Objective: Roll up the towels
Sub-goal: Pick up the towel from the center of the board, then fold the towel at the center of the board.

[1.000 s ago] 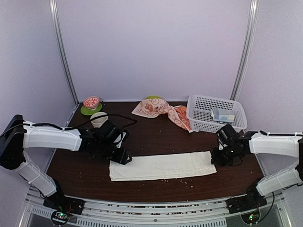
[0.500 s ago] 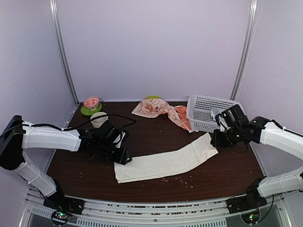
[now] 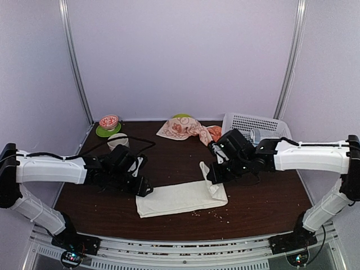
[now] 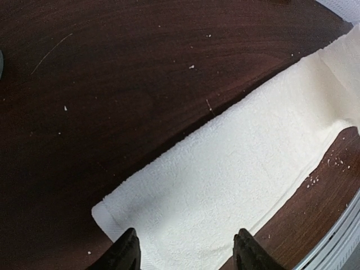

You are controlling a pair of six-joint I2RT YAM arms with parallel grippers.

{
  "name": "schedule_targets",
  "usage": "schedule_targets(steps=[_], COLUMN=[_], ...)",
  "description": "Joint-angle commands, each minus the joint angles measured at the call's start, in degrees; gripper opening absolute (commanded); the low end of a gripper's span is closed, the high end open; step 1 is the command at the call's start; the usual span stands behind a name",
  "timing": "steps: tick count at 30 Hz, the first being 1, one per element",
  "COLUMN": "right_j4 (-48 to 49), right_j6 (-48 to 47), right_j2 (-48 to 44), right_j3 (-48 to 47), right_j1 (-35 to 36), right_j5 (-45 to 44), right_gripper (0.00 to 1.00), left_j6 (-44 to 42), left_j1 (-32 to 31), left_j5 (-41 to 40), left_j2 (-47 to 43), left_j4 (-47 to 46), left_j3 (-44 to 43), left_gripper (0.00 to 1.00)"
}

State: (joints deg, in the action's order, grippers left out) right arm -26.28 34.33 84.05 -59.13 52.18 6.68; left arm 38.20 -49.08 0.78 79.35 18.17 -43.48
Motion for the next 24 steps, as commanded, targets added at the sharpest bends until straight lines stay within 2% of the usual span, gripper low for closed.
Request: schedule_targets(steps=[1,14,24], right_j4=[6.05,8.94,6.88], right_j6=[3.24,7.22,7.42], right_j2=[5.73,21.25,27.85], right_j3=[-5.23,-18.90,-26.59], right_j1=[4.58,10.76,13.14], right_j5=[0.80,2.22,2.79], right_gripper=[0.00,0.00,0.00], left_j6=[1.67,9.72,10.31], left_j1=[-0.14,-0.14,-0.14], left_j5=[-1.84,-12.14,-14.29], left_j2=[-3.41,-18.45,-22.18], left_j4=[-0.84,2.89,5.38], left_j3=[2.16,10.55,12.47], left_gripper=[0.57,0.57,0.57])
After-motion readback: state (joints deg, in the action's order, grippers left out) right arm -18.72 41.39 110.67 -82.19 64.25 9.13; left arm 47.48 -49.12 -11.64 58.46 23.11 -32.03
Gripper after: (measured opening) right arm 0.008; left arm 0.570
